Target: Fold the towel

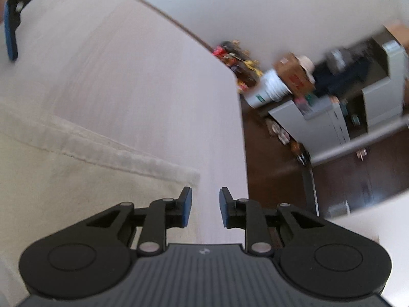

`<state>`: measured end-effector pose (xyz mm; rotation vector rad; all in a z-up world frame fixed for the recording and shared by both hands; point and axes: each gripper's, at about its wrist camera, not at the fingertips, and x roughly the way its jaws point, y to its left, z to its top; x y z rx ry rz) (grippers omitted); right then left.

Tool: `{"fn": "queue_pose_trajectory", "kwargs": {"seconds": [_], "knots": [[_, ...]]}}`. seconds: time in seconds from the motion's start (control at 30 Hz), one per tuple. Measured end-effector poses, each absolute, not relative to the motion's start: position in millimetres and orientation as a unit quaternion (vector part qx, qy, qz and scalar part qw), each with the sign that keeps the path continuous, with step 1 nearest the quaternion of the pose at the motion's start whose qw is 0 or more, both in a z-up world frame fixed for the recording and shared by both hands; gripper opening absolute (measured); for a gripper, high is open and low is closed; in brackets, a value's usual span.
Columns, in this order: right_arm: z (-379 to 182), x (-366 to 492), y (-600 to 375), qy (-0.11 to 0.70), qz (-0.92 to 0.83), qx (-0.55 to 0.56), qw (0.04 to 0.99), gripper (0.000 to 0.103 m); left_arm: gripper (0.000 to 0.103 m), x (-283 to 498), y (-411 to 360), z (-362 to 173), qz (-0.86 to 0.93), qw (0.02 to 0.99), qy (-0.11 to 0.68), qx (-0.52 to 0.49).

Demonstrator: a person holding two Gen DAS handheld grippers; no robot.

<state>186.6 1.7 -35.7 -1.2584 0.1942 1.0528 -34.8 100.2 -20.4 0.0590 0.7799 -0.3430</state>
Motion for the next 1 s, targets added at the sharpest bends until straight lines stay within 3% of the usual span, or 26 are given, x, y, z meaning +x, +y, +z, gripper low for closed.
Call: {"fn": "queue_pose_trajectory", "kwargs": {"seconds": [0.3, 0.67, 0.77, 0.9, 1.0], "knots": [[-29, 168, -67, 0.181, 0.433, -0.491, 0.734, 0.035, 0.051, -42, 92, -21, -0.165, 0.909, 0.381, 0.041], [-4, 156, -111, 0.188, 0.4, -0.442, 0.78, 0.036, 0.052, -51, 69, -9, -0.191, 0.907, 0.371, 0.062], [17, 131, -116, 0.177, 0.411, -0.395, 0.803, 0.04, 0.053, -43, 72, 3, -0.194, 0.91, 0.357, 0.076], [33, 72, -116, 0.172, 0.477, -0.313, 0.803, 0.055, 0.056, -20, 78, 16, -0.195, 0.916, 0.331, 0.113], [30, 28, -106, 0.169, 0.508, -0.287, 0.794, 0.058, 0.056, -2, 80, 21, -0.191, 0.919, 0.319, 0.134]]}}
